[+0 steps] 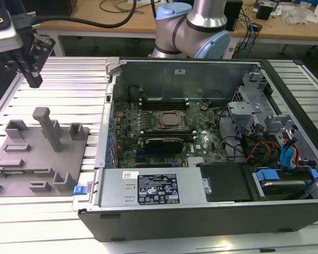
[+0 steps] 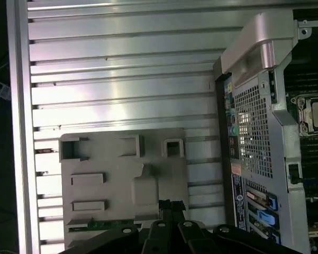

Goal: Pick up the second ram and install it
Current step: 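Reach for the second ram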

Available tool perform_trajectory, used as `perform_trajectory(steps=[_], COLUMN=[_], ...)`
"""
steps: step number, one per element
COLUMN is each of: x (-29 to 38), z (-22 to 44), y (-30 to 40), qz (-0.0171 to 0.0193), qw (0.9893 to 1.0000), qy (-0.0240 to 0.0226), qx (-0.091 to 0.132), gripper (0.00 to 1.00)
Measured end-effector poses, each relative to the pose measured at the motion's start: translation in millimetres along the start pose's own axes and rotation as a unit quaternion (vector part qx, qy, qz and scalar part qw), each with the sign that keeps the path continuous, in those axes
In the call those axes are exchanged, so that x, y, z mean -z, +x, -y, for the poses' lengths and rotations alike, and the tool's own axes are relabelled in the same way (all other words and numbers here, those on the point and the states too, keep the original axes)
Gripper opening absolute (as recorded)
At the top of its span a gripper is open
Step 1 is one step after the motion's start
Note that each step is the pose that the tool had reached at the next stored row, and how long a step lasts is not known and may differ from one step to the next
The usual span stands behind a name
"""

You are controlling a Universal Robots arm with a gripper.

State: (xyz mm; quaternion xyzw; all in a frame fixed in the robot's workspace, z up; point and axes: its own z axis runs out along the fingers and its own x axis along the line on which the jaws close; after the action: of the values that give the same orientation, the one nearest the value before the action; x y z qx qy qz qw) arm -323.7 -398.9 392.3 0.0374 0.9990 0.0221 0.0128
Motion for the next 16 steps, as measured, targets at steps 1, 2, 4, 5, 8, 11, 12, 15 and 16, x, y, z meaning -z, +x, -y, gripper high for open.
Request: perform_trajectory(steps=[1, 2, 4, 5, 8, 11, 12, 15, 16], x=[0.1, 0.2, 0.3, 0.4, 0.4, 0.6, 0.7, 0.8, 0.8], z=[0.3, 0.6, 1.0, 1.4, 1.9, 2.6, 3.0, 3.6, 3.7], y=[3.9, 8.6, 13.9, 18.1, 25.4, 35.2, 39.8, 47.6, 49.2], qz=[0.0000, 0.0000, 0.0000, 0.0000, 0.0000, 0.0000, 0.0000, 0.0000, 0.0000], qw=[1.0000, 1.0000, 1.0000, 1.0000, 1.0000, 1.0000, 1.0000, 1.0000, 1.0000], qy=[0.0000, 0.0000, 0.0000, 0.0000, 0.0000, 0.0000, 0.0000, 0.0000, 0.0000], qx=[0.000, 0.000, 0.000, 0.000, 0.000, 0.000, 0.000, 0.000, 0.000], gripper=[0.11, 0.11, 0.11, 0.11, 0.11, 0.11, 0.11, 0.11, 0.11])
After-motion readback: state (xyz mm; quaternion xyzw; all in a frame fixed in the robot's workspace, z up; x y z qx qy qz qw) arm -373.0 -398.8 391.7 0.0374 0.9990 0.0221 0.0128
